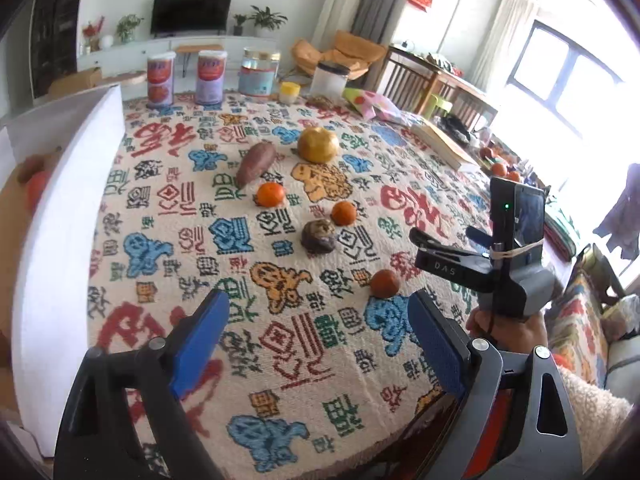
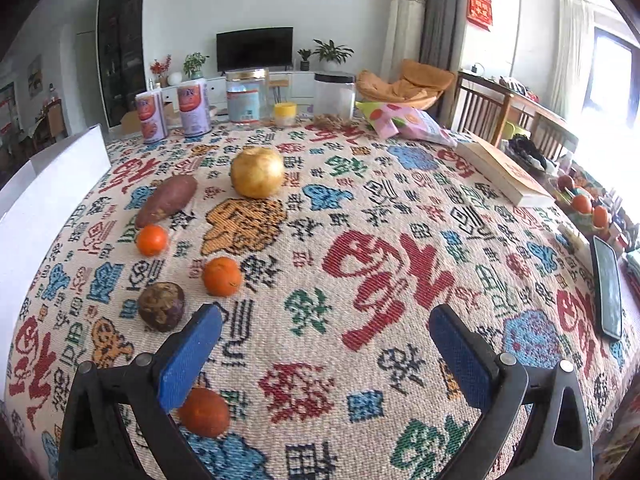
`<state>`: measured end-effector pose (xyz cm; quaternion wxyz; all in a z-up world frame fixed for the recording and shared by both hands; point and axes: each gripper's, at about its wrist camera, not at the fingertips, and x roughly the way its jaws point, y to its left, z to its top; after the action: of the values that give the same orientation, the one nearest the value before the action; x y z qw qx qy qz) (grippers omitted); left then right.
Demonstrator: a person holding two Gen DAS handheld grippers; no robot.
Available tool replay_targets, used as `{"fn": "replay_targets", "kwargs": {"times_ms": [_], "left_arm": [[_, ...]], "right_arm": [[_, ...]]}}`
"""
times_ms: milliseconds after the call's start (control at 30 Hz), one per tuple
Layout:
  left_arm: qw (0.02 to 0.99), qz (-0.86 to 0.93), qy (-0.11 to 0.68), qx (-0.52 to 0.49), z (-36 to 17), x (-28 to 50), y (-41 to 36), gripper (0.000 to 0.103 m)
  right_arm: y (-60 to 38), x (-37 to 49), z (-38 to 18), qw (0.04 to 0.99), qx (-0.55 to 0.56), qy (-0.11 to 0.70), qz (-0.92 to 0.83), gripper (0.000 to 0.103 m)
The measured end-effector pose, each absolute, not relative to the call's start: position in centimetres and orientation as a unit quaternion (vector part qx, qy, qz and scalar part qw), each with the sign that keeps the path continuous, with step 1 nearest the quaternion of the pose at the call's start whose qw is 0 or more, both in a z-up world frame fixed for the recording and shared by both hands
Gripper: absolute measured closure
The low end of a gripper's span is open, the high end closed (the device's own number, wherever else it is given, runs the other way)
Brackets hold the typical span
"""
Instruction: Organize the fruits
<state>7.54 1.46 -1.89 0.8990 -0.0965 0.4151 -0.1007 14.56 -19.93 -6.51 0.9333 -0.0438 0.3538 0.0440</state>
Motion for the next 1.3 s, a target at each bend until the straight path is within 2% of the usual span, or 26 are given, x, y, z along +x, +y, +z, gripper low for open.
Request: {"fn": "replay_targets", "kwargs": {"times_ms": [133, 200, 367, 533, 1300], "left_arm": [[0.903, -0.036, 0.425, -0.055, -5.7, 11.2, -0.3, 0.011], [0.906, 0.005, 0.423, -0.030, -7.2, 12.7, 0.4, 0.011], [0.898, 0.055, 0.437, -0.022, -10.6, 14.9, 2.6, 0.009], [0.893, 0.061, 0.445, -0.031, -10.6, 15.1, 3.0, 0.006], [0.892, 0.060, 0.447, -0.032, -10.8, 15.2, 3.0, 0.005]], "right_arm": [[-25.2, 14.6, -8.0, 0.928, 0.031, 0.370, 0.002, 0.000], [-25.5, 14.5, -7.8, 0.933, 0.021, 0.358, -0.019, 0.000], [-25.8, 16.3, -9.8, 0.910, 0.019, 0.413, -0.038, 0.000], [-27.0, 16.6, -10.7, 0.901, 0.053, 0.428, -0.037, 0.000], [-26.4, 16.7, -10.8, 0.899, 0.036, 0.435, -0.042, 0.000]]}}
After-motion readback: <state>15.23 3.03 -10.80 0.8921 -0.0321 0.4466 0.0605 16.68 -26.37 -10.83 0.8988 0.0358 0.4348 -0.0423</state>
